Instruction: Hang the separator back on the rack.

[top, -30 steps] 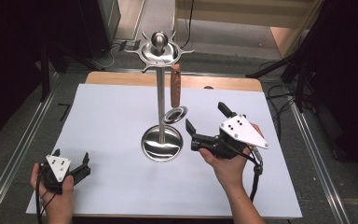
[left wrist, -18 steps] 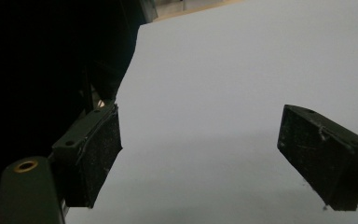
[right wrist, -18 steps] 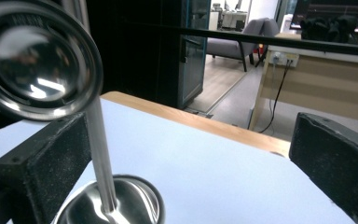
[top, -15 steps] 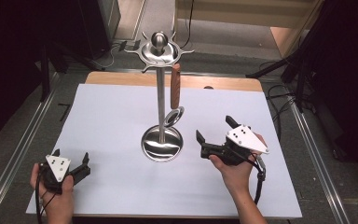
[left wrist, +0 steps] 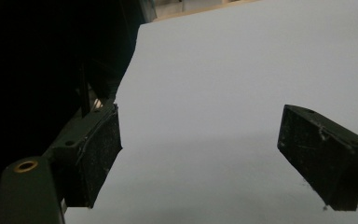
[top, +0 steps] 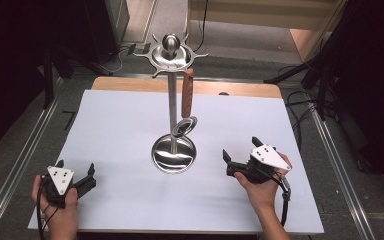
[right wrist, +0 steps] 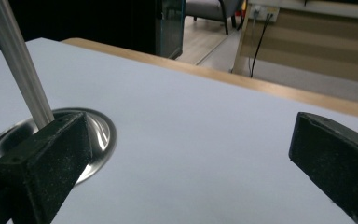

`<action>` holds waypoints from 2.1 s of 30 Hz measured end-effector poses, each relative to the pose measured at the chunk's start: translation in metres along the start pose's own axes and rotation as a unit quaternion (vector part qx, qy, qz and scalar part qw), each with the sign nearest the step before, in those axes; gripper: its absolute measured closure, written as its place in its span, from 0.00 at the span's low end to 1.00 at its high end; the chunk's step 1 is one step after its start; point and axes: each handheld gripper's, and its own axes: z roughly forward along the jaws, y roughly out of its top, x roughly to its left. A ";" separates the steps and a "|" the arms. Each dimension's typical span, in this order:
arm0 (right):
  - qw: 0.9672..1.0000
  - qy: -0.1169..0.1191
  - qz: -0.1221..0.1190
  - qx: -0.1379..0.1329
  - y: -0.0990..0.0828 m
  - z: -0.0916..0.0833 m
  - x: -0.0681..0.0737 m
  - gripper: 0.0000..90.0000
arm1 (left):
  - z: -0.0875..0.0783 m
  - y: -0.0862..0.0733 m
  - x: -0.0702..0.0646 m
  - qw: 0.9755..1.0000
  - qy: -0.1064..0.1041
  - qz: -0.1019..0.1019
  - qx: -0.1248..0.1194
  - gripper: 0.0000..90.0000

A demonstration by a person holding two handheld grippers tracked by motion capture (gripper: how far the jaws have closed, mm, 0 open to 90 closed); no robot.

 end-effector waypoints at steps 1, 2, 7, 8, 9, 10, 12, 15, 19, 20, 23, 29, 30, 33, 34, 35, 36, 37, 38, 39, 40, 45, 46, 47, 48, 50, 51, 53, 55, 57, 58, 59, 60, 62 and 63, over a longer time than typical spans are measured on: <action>1.000 0.000 0.008 0.005 -0.003 0.000 -0.003 0.00 | 0.000 0.000 0.000 1.000 -0.001 0.000 0.000 0.16; 1.000 0.000 0.011 0.007 -0.006 0.000 -0.006 0.00 | 0.000 0.000 0.000 1.000 -0.001 0.000 0.000 0.16; 0.999 -0.010 0.032 0.015 -0.018 -0.003 -0.021 0.00 | 0.000 0.000 0.001 1.000 -0.002 -0.001 0.000 0.16; 0.999 -0.008 0.046 0.019 -0.021 -0.004 -0.027 0.00 | 0.000 0.000 0.001 1.000 -0.002 -0.002 -0.001 0.16; 0.999 -0.008 0.046 0.019 -0.021 -0.004 -0.027 0.00 | 0.000 0.000 0.001 1.000 -0.002 -0.002 -0.001 0.16; 0.999 -0.010 0.050 0.020 -0.023 -0.004 -0.030 0.00 | 0.000 0.000 0.001 1.000 -0.002 -0.002 -0.001 0.16; 0.998 -0.019 0.052 0.028 -0.029 -0.006 -0.037 0.00 | 0.000 0.000 0.001 1.000 -0.002 -0.003 -0.001 0.16; 0.997 -0.017 0.062 0.033 -0.034 -0.008 -0.043 0.00 | 0.000 0.000 0.001 1.000 -0.002 -0.004 -0.002 0.16; 0.997 -0.025 0.064 0.039 -0.041 -0.016 -0.056 0.00 | 0.000 0.000 0.001 1.000 -0.002 -0.003 -0.001 0.16; 0.997 -0.026 0.067 0.041 -0.043 -0.017 -0.058 0.00 | 0.000 0.000 0.001 1.000 -0.002 -0.003 -0.001 0.16; 0.996 -0.033 0.073 0.048 -0.048 -0.021 -0.066 0.00 | 0.000 0.000 0.001 1.000 -0.002 -0.003 -0.001 0.16; 0.994 -0.034 0.089 0.057 -0.054 -0.029 -0.077 0.00 | 0.000 0.000 0.001 1.000 -0.002 -0.003 0.000 0.16; 0.994 -0.034 0.089 0.057 -0.054 -0.029 -0.077 0.00 | 0.000 0.000 0.001 1.000 -0.002 -0.003 0.000 0.16; 0.993 -0.039 0.089 0.061 -0.058 -0.035 -0.083 0.00 | 0.000 0.000 0.001 1.000 -0.002 -0.005 0.000 0.16; 0.993 -0.040 0.090 0.063 -0.059 -0.036 -0.085 0.00 | 0.000 0.000 0.001 1.000 -0.002 -0.005 0.001 0.16; 0.993 -0.041 0.090 0.063 -0.061 -0.037 -0.087 0.00 | 0.000 0.000 0.002 1.000 -0.004 -0.008 0.002 0.16; 0.993 -0.041 0.090 0.063 -0.061 -0.037 -0.087 0.00 | 0.000 0.000 0.002 1.000 -0.004 -0.008 0.002 0.16; 0.992 -0.044 0.096 0.066 -0.062 -0.041 -0.090 0.00 | 0.000 0.000 0.003 1.000 -0.005 -0.010 0.001 0.16; 0.992 -0.044 0.096 0.066 -0.062 -0.041 -0.090 0.00 | 0.000 0.000 0.003 1.000 -0.005 -0.010 0.001 0.16; 0.992 -0.045 0.094 0.067 -0.063 -0.043 -0.091 0.00 | 0.000 0.000 0.002 1.000 -0.004 -0.010 0.002 0.16; 0.992 -0.049 0.090 0.066 -0.064 -0.047 -0.094 0.00 | 0.000 0.000 0.002 1.000 -0.004 -0.007 0.002 0.16; 0.992 -0.066 0.086 0.072 -0.068 -0.055 -0.101 0.00 | 0.000 0.000 0.002 1.000 -0.004 -0.010 0.002 0.16; 0.990 -0.078 0.084 0.077 -0.069 -0.060 -0.105 0.00 | 0.000 0.000 0.004 1.000 -0.006 -0.016 0.002 0.16; 0.990 -0.078 0.084 0.077 -0.069 -0.060 -0.105 0.00 | 0.000 0.000 0.004 1.000 -0.006 -0.016 0.002 0.16; 0.990 -0.082 0.083 0.078 -0.071 -0.064 -0.108 0.00 | 0.000 0.000 0.005 1.000 -0.007 -0.019 0.003 0.16; 0.989 -0.095 0.081 0.083 -0.074 -0.073 -0.116 0.00 | 0.001 0.000 0.004 1.000 -0.008 -0.019 0.004 0.16; 0.988 -0.100 0.079 0.085 -0.076 -0.077 -0.118 0.00 | 0.001 0.000 0.004 1.000 -0.007 -0.016 0.006 0.16; 0.987 -0.109 0.074 0.093 -0.079 -0.083 -0.123 0.00 | 0.001 0.001 0.004 1.000 -0.007 -0.014 0.008 0.16; 0.986 -0.110 0.081 0.094 -0.082 -0.088 -0.126 0.00 | 0.003 0.001 0.000 1.000 -0.001 0.001 0.012 0.16; 0.985 -0.112 0.087 0.094 -0.083 -0.093 -0.129 0.00 | 0.003 0.001 -0.001 1.000 -0.003 0.010 0.013 0.16; 0.985 -0.112 0.087 0.094 -0.083 -0.093 -0.129 0.00 | 0.003 0.001 -0.001 1.000 -0.003 0.010 0.013 0.16; 0.985 -0.114 0.091 0.093 -0.083 -0.095 -0.131 0.00 | 0.002 0.001 -0.001 1.000 -0.004 0.012 0.010 0.16; 0.984 -0.115 0.092 0.099 -0.086 -0.099 -0.133 0.00 | 0.001 0.001 -0.001 1.000 -0.007 0.009 0.008 0.16; 0.984 -0.118 0.094 0.100 -0.087 -0.100 -0.134 0.00 | 0.001 0.000 0.001 1.000 -0.010 -0.001 0.007 0.16; 0.983 -0.118 0.093 0.103 -0.090 -0.104 -0.135 0.00 | 0.002 0.001 0.003 1.000 -0.012 -0.007 0.011 0.16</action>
